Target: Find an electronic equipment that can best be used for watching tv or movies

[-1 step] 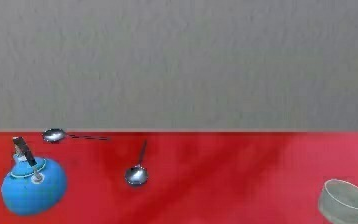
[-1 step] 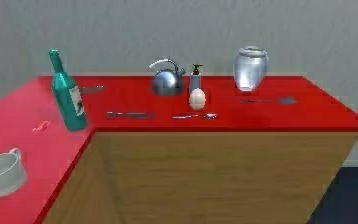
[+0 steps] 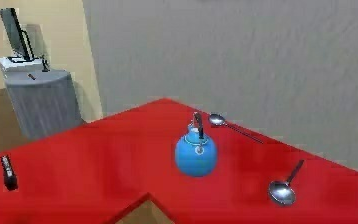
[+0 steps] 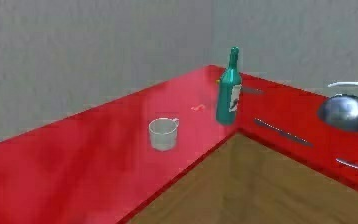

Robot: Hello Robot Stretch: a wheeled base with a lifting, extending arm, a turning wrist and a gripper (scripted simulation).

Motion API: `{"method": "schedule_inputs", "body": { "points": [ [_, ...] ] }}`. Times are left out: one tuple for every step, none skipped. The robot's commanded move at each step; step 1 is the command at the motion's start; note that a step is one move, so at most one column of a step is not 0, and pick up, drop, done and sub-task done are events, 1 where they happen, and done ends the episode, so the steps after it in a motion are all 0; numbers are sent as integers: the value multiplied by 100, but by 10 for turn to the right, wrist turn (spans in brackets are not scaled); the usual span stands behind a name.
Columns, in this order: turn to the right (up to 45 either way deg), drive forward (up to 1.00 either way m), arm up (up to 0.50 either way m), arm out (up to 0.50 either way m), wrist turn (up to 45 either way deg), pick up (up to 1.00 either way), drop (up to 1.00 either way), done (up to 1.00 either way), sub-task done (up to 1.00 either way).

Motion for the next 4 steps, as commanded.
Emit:
{"method": "schedule_inputs", "body": {
  "points": [
    [-450, 0, 0, 0, 0, 0, 0, 0, 0],
    [-450, 0, 0, 0, 0, 0, 0, 0, 0],
    [-420, 0, 0, 0, 0, 0, 0, 0, 0],
    [0, 100, 0, 0, 0, 0, 0, 0, 0]
  ]
}}
